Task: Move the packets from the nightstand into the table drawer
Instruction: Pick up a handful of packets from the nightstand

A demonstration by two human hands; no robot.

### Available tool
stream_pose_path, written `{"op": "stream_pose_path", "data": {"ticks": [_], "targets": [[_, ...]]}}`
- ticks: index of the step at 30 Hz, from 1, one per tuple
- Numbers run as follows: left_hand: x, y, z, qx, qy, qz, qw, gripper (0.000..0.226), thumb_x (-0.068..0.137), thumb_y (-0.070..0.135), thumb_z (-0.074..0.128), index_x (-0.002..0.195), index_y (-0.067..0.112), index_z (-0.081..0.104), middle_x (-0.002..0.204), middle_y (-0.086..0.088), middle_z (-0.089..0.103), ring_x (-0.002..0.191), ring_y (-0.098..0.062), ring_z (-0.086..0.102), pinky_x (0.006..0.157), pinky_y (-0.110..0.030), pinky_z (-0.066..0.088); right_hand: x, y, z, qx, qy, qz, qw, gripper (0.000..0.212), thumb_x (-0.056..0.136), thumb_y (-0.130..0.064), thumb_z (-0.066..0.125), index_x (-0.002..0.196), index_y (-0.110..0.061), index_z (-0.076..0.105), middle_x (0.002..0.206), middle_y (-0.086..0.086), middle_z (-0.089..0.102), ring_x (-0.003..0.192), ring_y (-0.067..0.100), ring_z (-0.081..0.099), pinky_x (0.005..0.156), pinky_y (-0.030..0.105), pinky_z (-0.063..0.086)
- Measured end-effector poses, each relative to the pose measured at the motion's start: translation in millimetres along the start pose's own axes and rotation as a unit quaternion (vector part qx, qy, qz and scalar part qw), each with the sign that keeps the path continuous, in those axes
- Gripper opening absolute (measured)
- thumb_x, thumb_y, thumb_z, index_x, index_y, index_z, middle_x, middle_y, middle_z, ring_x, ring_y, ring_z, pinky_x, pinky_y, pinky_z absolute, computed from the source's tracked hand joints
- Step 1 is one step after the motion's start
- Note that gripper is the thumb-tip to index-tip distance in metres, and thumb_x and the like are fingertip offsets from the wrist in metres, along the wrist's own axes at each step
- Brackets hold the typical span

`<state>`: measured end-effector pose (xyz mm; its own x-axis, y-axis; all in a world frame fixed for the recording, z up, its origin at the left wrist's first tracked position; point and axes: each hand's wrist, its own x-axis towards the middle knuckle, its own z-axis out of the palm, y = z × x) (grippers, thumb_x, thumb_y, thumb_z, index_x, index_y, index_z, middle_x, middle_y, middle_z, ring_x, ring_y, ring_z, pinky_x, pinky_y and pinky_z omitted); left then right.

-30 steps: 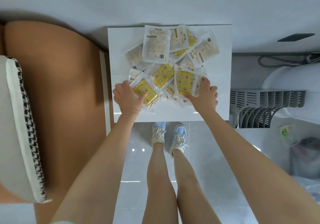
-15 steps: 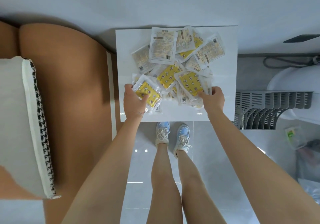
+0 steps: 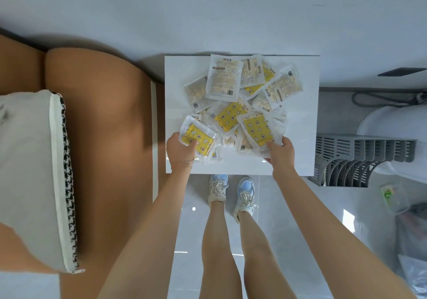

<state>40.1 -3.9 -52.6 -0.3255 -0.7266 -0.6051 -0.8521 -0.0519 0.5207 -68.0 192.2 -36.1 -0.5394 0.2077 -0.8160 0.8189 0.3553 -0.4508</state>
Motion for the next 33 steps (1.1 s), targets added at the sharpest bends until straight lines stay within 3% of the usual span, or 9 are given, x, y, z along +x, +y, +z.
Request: {"op": "stream_pose_path", "data": {"ticks": [5,9,11,14,17,19,23,27,33], "targets": [[-3,-3,3,-0.033,0.0,0.013,0.999,0.024,0.08,0.009,0.067,0.09,0.01,0.046,0.088,-0.006,0.052,0.08,-0.022,0.052,0.067,-0.031,0.043,-9,6,4,0.02,0.013,0.003,1.0,0.014,0.092,-0.008,0.052,0.102,-0.016,0.056,0.087,-0.004,0.061,0.092,0.025,0.062,0.088,0.046,0.055],[-9,-2,3,-0.066,0.015,-0.017,0.998,0.028,0.085,0.009,0.063,0.107,0.005,0.046,0.094,0.0,0.05,0.081,-0.019,0.049,0.07,-0.026,0.039,-18,8,3,-0.039,0.03,-0.055,0.997,0.016,0.094,-0.007,0.048,0.108,-0.012,0.054,0.082,-0.007,0.056,0.072,0.01,0.055,0.058,0.023,0.045],[-10,-1,3,-0.102,0.02,-0.029,0.994,0.034,0.086,0.008,0.062,0.115,0.004,0.045,0.099,0.001,0.05,0.083,-0.016,0.051,0.071,-0.025,0.041,-19,10,2,-0.047,0.03,-0.065,0.996,0.016,0.094,-0.006,0.046,0.107,-0.014,0.052,0.083,-0.006,0.055,0.07,0.006,0.052,0.056,0.021,0.039],[-7,-3,2,-0.161,0.045,-0.038,0.985,0.033,0.087,0.003,0.058,0.117,0.004,0.043,0.105,0.0,0.049,0.088,-0.014,0.052,0.072,-0.02,0.045,-20,9,-1,-0.035,0.023,-0.06,0.997,0.016,0.093,-0.005,0.046,0.105,-0.015,0.051,0.089,-0.003,0.057,0.075,0.013,0.054,0.059,0.022,0.042],[-3,-1,-5,-0.232,0.085,-0.024,0.969,0.028,0.086,-0.007,0.053,0.113,-0.006,0.046,0.094,-0.002,0.054,0.076,-0.003,0.06,0.06,-0.009,0.047,-20,6,-5,-0.034,0.004,-0.064,0.997,0.016,0.093,-0.005,0.047,0.104,-0.015,0.052,0.088,-0.003,0.058,0.084,0.019,0.056,0.07,0.031,0.048],[-1,0,-10,-0.237,0.086,-0.009,0.968,0.028,0.086,-0.009,0.052,0.113,-0.007,0.047,0.093,-0.001,0.056,0.071,0.005,0.062,0.058,-0.008,0.048,-20,4,-6,-0.044,-0.018,-0.072,0.996,0.015,0.092,-0.005,0.047,0.103,-0.015,0.052,0.087,-0.003,0.057,0.085,0.02,0.055,0.077,0.038,0.05],[3,4,-15,-0.212,0.075,0.023,0.974,0.02,0.088,-0.005,0.053,0.108,-0.009,0.051,0.095,-0.007,0.051,0.077,-0.003,0.054,0.058,-0.004,0.043,-19,0,-4,-0.052,-0.038,-0.085,0.994,0.015,0.092,-0.007,0.047,0.101,-0.018,0.053,0.092,-0.001,0.059,0.088,0.022,0.056,0.082,0.044,0.053],[7,12,-21,-0.205,0.063,0.085,0.973,0.01,0.089,-0.004,0.054,0.095,0.003,0.053,0.078,0.005,0.047,0.065,0.014,0.051,0.063,-0.003,0.038,-20,-3,1,-0.034,-0.046,-0.088,0.994,0.018,0.091,-0.008,0.049,0.089,-0.025,0.052,0.09,0.0,0.059,0.088,0.024,0.056,0.079,0.044,0.051],[19,18,-35,-0.225,0.075,0.134,0.962,0.015,0.09,0.006,0.057,0.101,-0.005,0.057,0.09,-0.002,0.054,0.084,-0.008,0.05,0.079,-0.017,0.042,-30,-7,10,-0.018,-0.065,-0.097,0.993,0.022,0.092,-0.007,0.049,0.088,-0.028,0.054,0.093,0.0,0.06,0.094,0.026,0.06,0.085,0.047,0.053]]}}
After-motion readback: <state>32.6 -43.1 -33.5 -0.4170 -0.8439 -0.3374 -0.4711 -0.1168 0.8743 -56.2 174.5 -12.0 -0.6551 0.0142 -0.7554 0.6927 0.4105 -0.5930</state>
